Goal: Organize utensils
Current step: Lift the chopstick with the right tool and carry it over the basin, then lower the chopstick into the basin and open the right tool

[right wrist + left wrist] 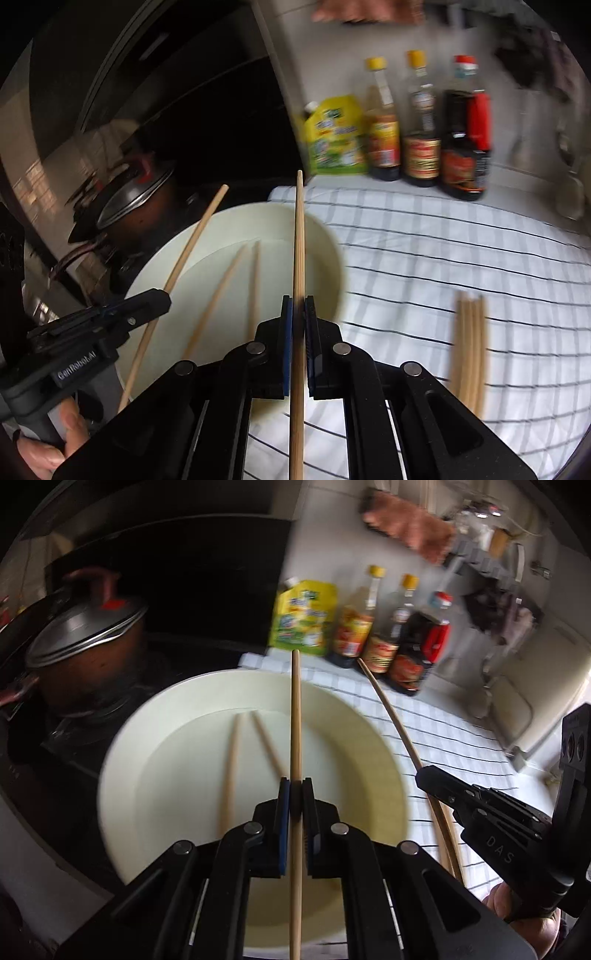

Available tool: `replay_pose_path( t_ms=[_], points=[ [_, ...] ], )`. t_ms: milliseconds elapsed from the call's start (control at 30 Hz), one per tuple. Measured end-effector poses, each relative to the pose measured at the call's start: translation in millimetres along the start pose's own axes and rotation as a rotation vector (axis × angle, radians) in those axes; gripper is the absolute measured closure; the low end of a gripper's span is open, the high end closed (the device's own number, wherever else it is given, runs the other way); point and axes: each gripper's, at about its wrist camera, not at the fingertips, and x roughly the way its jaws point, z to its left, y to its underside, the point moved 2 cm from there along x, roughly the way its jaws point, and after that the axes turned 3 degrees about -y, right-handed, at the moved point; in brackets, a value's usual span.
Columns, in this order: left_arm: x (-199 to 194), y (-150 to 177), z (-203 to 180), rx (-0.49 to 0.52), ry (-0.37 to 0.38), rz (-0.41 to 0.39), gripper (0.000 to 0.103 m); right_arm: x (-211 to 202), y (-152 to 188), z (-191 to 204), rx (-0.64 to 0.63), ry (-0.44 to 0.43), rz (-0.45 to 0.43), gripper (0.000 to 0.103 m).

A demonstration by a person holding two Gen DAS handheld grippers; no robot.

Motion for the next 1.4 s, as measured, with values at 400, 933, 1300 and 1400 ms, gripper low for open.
replay_pose_path(
  t_ms=[400, 933, 1300, 1400],
  points=[
    [44, 6, 48, -0.059, -0.048, 0.076, 0.096, 81, 5, 33, -0.045, -0.010, 0.164, 0.097],
    [28, 10, 58, -0.114, -0.099, 0.030, 0.045, 65, 7, 30, -0.040, 0.031, 0.126, 0.086],
    [8, 25, 56, -0.114, -0.103, 0.015, 0.038, 39, 23, 30, -0.020, 0.027, 0.098, 0.080],
    [2, 30, 53, -0.108, -0.102, 0.011, 0.037, 29, 26, 32, -0.031, 0.036, 0.083, 0.080]
  ],
)
